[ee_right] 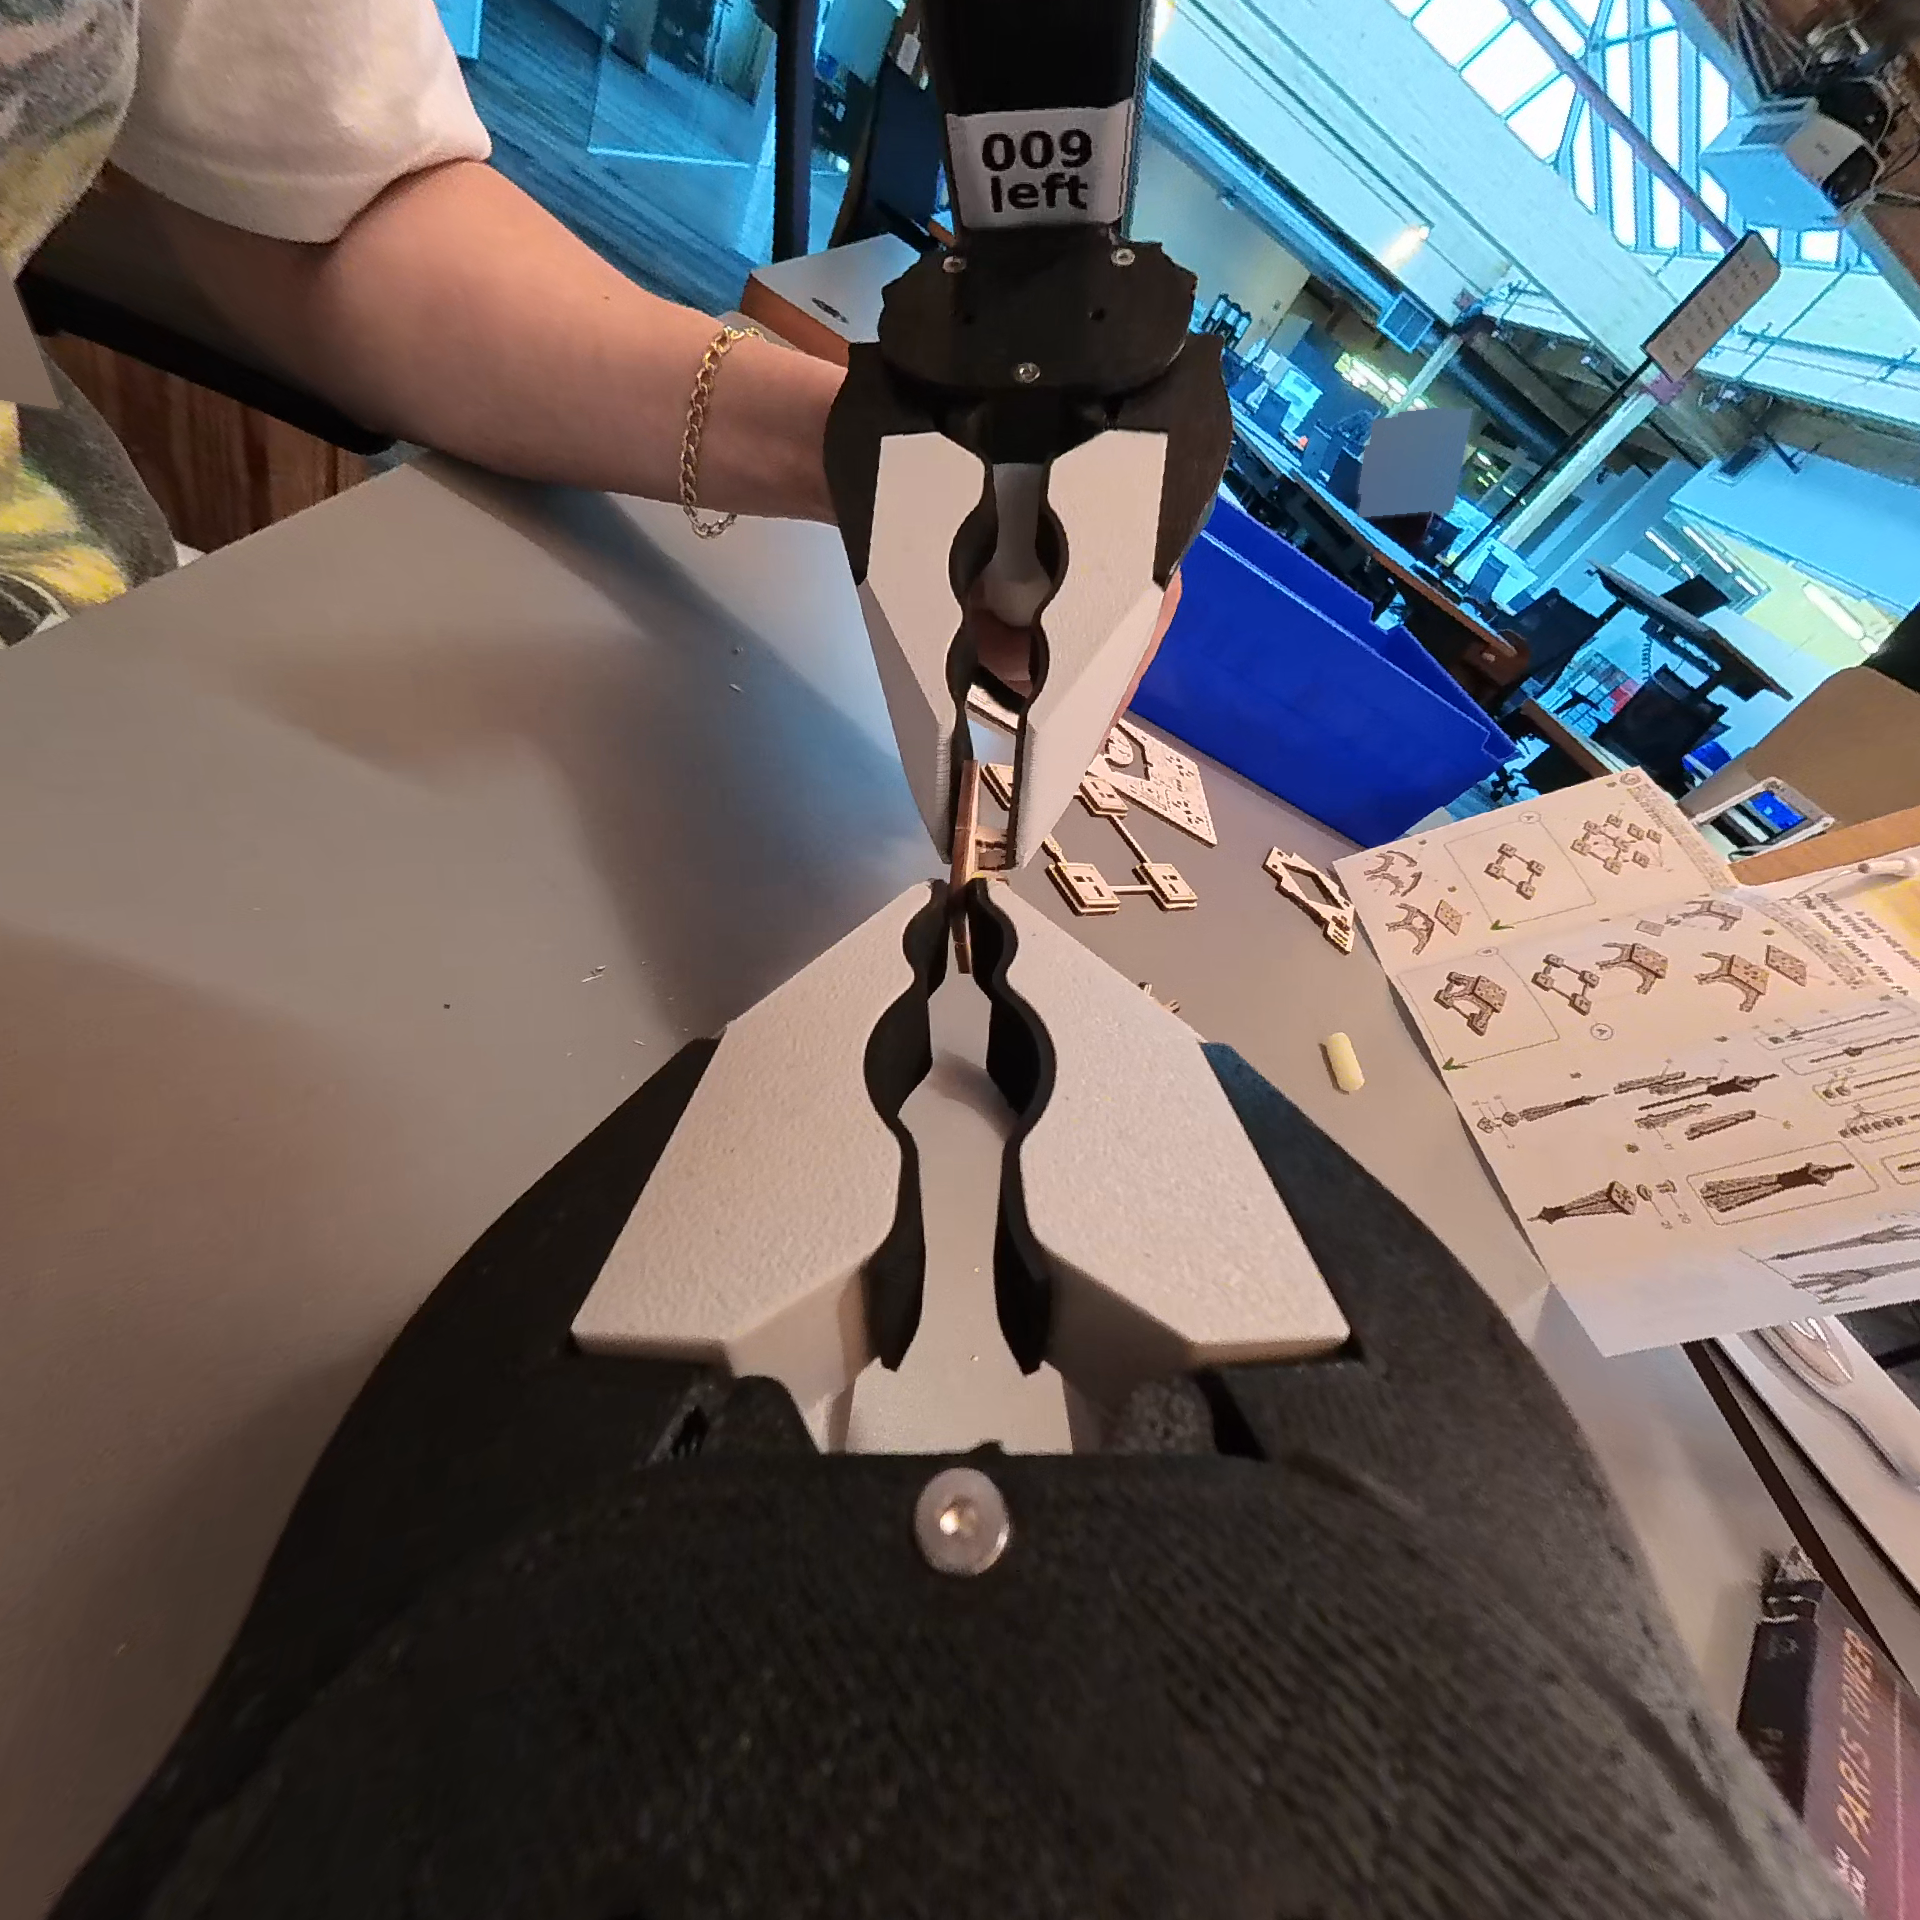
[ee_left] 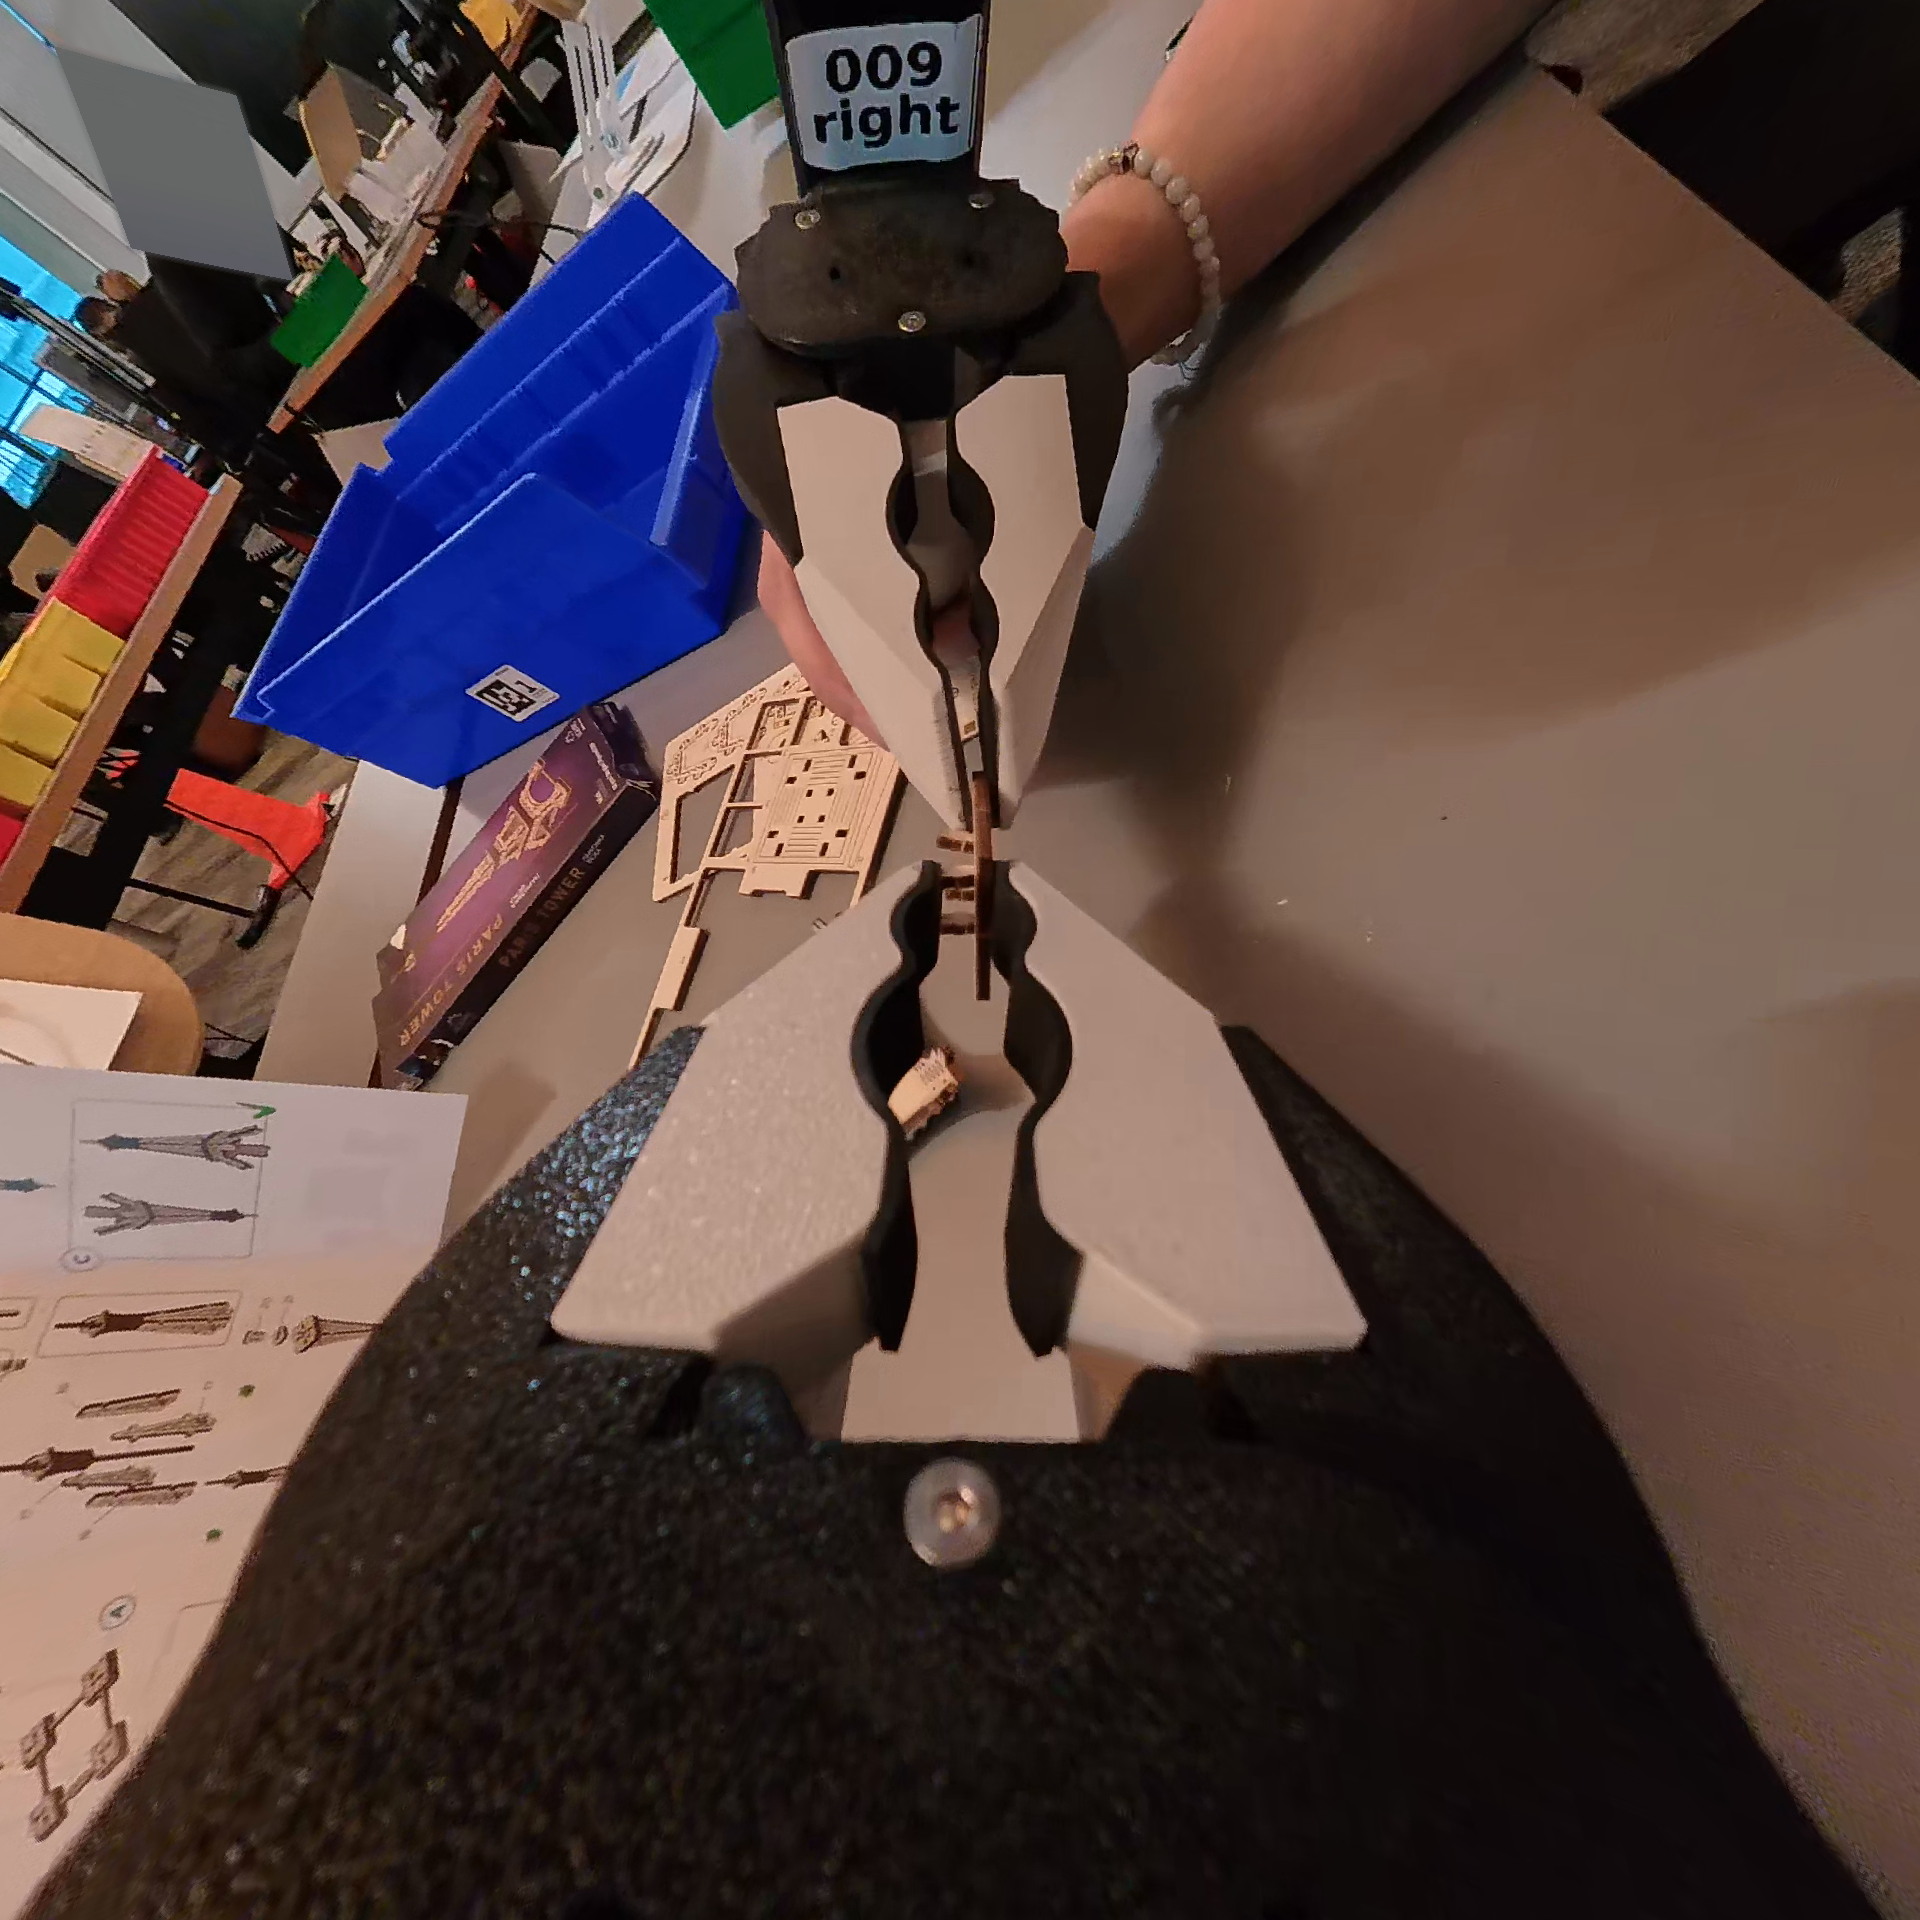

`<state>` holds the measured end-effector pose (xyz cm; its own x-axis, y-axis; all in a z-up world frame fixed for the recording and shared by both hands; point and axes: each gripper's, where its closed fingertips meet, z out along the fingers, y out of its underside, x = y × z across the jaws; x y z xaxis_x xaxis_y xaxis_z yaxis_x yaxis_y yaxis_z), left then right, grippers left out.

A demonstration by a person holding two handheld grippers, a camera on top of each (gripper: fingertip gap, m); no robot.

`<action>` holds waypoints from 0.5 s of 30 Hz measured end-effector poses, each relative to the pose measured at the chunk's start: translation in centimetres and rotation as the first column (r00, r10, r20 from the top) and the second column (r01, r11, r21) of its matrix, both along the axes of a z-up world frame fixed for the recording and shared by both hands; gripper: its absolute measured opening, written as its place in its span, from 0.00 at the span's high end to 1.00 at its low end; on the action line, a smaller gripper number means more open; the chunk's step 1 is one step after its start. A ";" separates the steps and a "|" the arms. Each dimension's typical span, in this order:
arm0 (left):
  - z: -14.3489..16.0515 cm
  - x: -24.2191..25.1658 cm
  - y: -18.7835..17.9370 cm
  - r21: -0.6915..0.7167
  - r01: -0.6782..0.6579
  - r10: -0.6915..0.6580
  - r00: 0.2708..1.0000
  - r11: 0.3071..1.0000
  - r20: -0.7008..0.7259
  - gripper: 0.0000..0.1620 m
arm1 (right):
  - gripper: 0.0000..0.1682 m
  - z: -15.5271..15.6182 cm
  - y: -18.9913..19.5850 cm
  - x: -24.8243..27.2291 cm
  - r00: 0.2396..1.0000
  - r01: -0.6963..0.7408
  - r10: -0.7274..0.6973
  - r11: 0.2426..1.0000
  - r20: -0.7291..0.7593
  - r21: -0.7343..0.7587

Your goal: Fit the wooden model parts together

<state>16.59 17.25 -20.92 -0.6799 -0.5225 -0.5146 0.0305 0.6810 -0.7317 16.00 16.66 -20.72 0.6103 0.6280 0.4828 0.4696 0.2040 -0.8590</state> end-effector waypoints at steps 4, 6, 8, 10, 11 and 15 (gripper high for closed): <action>-0.1 0.1 0.1 0.025 -0.001 0.001 1.000 1.000 0.011 0.95 | 0.99 -0.1 0.0 0.0 1.000 0.002 -0.002 1.000 0.004 -0.003; 0.0 0.1 0.1 0.037 -0.003 0.002 1.000 0.999 0.020 0.95 | 0.99 -0.1 0.0 0.1 1.000 0.006 -0.006 1.000 0.003 -0.002; -0.1 0.1 0.1 0.042 -0.001 0.000 1.000 0.999 0.017 0.95 | 0.99 -0.2 0.0 0.1 1.000 0.007 -0.006 1.000 0.007 -0.004; -0.2 0.2 0.2 0.029 -0.005 0.005 1.000 1.000 0.018 0.95 | 1.00 -0.3 0.2 0.2 1.000 0.018 -0.018 1.000 0.007 -0.007; -0.2 0.2 0.1 0.028 -0.004 0.003 1.000 1.000 0.029 0.95 | 1.00 -0.1 0.2 0.2 1.000 0.018 -0.018 1.000 0.002 -0.003; -0.5 -0.1 0.2 0.022 0.002 -0.003 1.000 1.000 0.012 0.95 | 1.00 -0.4 0.3 0.1 0.999 0.026 -0.026 1.000 0.034 0.000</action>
